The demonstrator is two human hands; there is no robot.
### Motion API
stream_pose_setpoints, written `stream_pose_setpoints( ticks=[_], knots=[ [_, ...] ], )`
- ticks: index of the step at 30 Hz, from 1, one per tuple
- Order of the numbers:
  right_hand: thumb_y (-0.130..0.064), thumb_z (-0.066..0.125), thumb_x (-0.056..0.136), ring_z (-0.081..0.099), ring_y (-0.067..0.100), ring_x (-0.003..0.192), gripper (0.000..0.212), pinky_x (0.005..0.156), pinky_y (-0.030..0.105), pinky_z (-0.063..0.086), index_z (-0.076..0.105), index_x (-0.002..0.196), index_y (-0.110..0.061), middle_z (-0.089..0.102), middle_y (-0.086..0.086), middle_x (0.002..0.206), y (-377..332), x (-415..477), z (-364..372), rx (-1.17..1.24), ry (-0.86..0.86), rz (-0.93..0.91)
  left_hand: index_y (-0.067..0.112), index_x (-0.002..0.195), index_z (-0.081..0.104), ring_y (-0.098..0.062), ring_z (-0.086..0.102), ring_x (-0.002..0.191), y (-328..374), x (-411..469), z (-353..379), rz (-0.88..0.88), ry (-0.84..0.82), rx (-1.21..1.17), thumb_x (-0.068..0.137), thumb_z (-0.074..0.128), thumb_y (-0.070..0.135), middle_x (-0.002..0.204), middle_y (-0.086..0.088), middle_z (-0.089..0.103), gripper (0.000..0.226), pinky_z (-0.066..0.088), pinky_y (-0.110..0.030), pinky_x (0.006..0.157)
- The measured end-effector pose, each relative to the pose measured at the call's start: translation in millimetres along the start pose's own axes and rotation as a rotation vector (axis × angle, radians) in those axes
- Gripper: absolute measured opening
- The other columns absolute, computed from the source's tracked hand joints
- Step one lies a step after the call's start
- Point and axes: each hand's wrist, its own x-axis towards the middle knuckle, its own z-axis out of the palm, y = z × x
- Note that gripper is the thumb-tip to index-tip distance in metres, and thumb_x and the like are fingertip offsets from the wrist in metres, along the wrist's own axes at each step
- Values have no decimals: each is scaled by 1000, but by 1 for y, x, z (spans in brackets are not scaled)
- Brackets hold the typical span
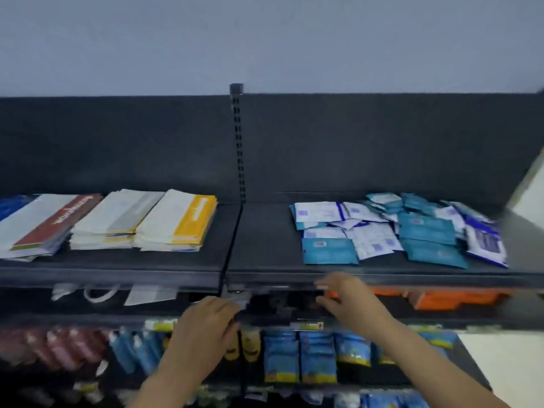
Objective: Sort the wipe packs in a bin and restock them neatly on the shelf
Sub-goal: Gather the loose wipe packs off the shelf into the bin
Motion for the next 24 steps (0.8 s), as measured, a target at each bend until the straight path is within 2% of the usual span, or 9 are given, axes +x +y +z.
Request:
stream_pose_setpoints(
  ticks=[4,8,11,15,19,22,24],
  knots=[
    [-29,58,91,56,10,111,37,88,19,43,57,128,-23,57,-6,127,77,-6,-30,-1,41,70,28,95,75,-6,66,81,56,63,28,65,-14,-9,57,89,31,90,16,69,40,54,-20,68],
    [-26,61,89,53,13,117,39,96,22,41,57,128,-20,56,-2,129,127,-5,-50,7,69,105,26,94,75,-6,66,80,91,105,44,99,-11,7,56,90,30,90,15,70,41,55,-21,63],
    [-26,61,89,51,11,119,42,98,19,37,54,130,-21,54,-4,131,156,-1,-62,24,83,151,22,98,74,-11,67,84,103,134,55,111,-12,12,57,90,27,93,10,70,44,58,-26,66],
    [-27,61,89,55,11,105,42,90,17,36,54,130,-20,54,-3,129,192,5,-71,43,94,213,19,100,74,-16,67,89,115,175,73,154,-15,8,57,90,25,98,6,71,47,57,-30,72],
    [-29,64,87,47,16,122,47,99,22,35,52,131,-19,52,-1,132,228,16,-79,26,133,290,18,105,72,-15,65,92,126,221,97,199,-39,-34,60,89,26,102,5,69,49,57,-31,75],
    [-32,65,87,45,18,123,52,101,25,38,48,135,-21,49,1,135,254,34,-90,32,160,343,19,108,71,-17,65,93,130,261,115,223,-77,-51,60,89,27,104,5,69,52,57,-34,76],
    [-32,63,88,42,18,126,56,102,25,35,43,138,-21,45,0,139,268,51,-100,11,167,363,19,111,70,-19,65,95,130,291,125,216,-107,-63,63,88,28,107,4,69,52,57,-36,76]
  ],
)
